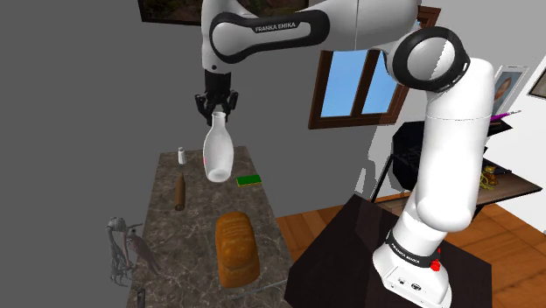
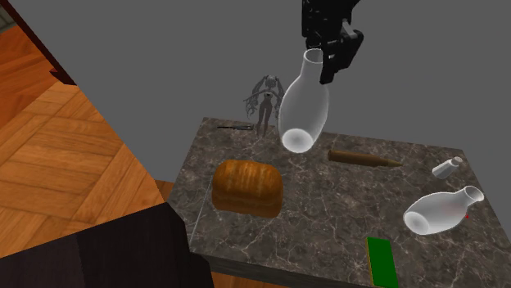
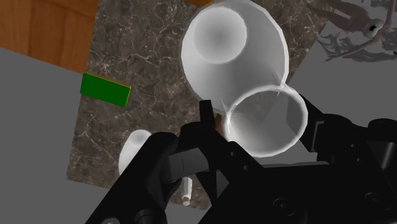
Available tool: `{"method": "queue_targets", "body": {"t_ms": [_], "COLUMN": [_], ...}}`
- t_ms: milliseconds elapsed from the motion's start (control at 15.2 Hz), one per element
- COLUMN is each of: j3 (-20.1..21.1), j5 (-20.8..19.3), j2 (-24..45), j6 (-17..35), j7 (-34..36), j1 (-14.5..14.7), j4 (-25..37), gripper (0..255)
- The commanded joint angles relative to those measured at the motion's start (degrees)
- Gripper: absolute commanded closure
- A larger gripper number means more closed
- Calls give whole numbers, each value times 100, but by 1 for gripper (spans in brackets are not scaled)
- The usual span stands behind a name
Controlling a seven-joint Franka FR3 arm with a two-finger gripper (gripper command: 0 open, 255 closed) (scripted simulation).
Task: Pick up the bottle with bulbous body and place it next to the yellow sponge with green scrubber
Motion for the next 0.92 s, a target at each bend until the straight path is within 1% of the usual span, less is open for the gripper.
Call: {"method": "queue_targets", "body": {"t_ms": [0, 330, 660, 858], "j3": [-80, -278, -466, -470], "j5": [57, 160, 231, 231], "j2": [-23, 32, 227, 221], "j6": [21, -5, -101, 133], "j7": [-278, -902, -1491, -1489], "j1": [-182, -586, -959, -969], "j4": [-27, 72, 371, 131], "gripper": [255, 255, 255, 255]}}
